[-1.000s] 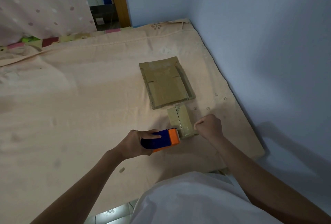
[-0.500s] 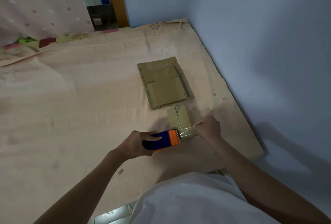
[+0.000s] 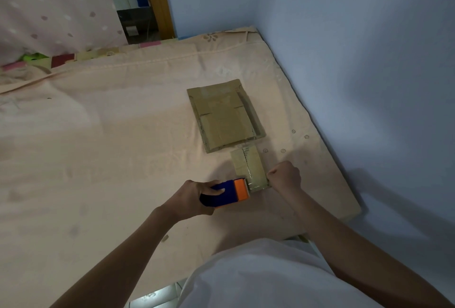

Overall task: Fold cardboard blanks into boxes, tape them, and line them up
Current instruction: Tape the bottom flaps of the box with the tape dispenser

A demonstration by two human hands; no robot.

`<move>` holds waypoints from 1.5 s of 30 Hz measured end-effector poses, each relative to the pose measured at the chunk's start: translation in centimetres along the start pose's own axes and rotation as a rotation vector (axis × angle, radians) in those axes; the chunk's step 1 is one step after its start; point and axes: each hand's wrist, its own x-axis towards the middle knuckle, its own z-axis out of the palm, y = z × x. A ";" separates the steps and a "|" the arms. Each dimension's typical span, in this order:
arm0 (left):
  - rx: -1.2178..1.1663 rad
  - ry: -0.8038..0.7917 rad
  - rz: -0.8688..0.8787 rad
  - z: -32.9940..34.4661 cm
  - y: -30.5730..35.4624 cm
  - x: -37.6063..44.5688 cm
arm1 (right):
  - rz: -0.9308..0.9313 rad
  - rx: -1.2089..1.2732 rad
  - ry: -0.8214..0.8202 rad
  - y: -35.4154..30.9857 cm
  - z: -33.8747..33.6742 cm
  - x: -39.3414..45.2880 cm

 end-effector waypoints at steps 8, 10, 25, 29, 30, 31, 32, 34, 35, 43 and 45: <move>0.042 -0.030 -0.017 0.1 0.6 0.7 | 0.012 -0.071 0.054 -0.5 -0.1 -0.2; 0.051 -0.031 -0.022 -0.1 0.9 0.9 | -0.021 -0.102 0.119 -0.9 0.2 -0.5; 0.060 -0.020 -0.020 0.5 3.8 2.6 | -0.062 -0.116 0.138 0.4 0.2 -2.2; 0.098 -0.033 -0.013 0.0 4.4 2.8 | -0.041 -0.056 0.060 1.4 -0.4 -0.6; 0.109 -0.038 -0.009 -0.1 4.5 2.8 | -0.052 -0.053 0.050 1.4 -0.7 -0.4; 0.116 -0.041 -0.006 -0.2 4.7 2.8 | -0.096 -0.060 0.063 1.4 -0.8 -0.1; 0.119 -0.043 -0.006 -0.3 4.8 2.9 | -0.180 -0.077 0.083 1.4 -0.8 0.1; 0.124 -0.050 -0.001 -0.6 5.1 3.0 | -0.416 -0.147 0.075 1.0 -1.0 0.8; 0.129 -0.055 0.001 -0.7 5.2 3.0 | -0.524 -0.196 0.015 0.5 -1.2 1.3; 0.157 -0.091 0.014 -1.3 5.3 2.9 | -0.750 -0.559 -0.456 -1.8 -2.3 3.8; 0.155 -0.088 0.016 -1.6 5.5 2.9 | -0.786 -0.588 -0.471 -1.7 -2.1 4.4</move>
